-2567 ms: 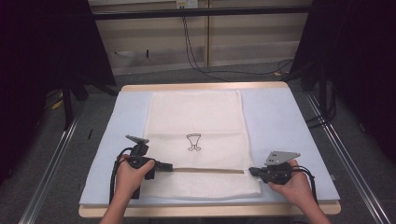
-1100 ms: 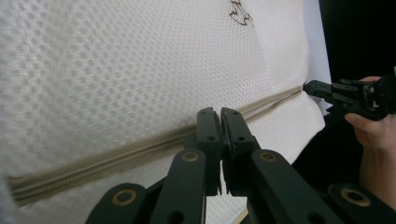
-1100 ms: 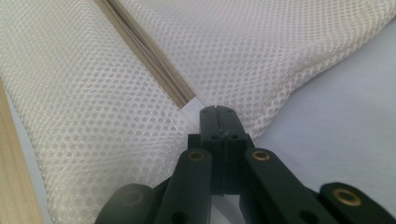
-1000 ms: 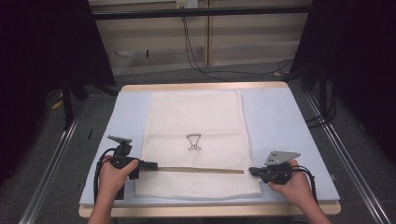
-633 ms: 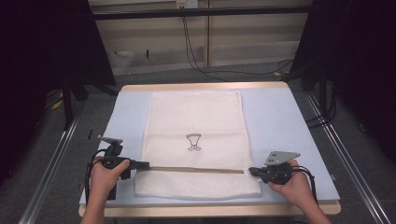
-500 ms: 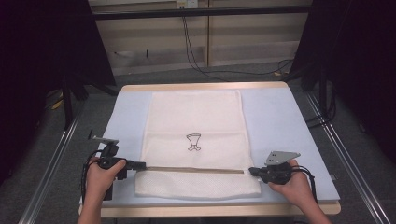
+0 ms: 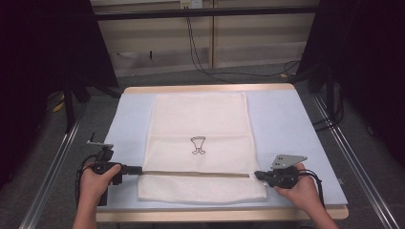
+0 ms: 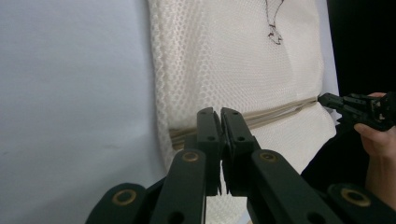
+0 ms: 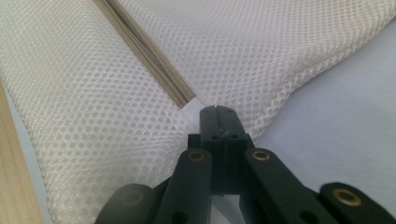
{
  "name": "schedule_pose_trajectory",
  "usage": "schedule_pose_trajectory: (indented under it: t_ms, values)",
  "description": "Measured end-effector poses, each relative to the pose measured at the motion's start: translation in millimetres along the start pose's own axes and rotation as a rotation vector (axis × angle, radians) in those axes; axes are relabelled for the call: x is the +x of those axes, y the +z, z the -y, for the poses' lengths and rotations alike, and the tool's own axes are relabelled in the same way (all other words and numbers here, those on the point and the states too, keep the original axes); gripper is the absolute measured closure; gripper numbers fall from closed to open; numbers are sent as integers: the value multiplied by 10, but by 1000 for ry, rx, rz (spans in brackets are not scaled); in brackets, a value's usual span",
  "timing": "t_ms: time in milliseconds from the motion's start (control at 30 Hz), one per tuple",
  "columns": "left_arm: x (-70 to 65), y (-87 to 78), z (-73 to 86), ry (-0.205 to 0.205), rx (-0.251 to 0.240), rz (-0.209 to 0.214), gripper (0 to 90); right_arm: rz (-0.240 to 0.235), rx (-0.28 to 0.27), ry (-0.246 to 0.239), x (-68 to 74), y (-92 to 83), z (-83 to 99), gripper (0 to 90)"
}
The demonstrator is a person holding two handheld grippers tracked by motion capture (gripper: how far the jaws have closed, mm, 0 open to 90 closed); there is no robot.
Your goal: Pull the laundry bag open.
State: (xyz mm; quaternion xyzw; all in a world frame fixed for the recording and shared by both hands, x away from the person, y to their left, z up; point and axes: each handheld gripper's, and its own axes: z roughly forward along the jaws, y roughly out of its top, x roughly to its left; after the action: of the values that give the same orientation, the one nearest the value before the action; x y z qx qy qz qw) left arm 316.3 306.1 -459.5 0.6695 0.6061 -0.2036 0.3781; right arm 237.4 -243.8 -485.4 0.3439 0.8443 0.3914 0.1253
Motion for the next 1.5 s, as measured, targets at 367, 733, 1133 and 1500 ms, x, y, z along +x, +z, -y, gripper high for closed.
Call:
schedule_pose_trajectory:
  t_ms: [367, 733, 1133, 1500]
  values:
    - [112, -73, -2, -14, -1, 16, 871, -2, -1, -1, -2, 0, 1, 900]
    - [120, -96, 1, -20, 0, -12, 872, -4, 0, 1, -3, 1, -3, 900]
    - [151, -124, 2, -25, -10, -7, 872, -12, -1, 7, -6, 3, -1, 900]
    - [20, -224, -29, 93, -156, -76, 583, 42, -128, 82, -133, -155, -54, 641]
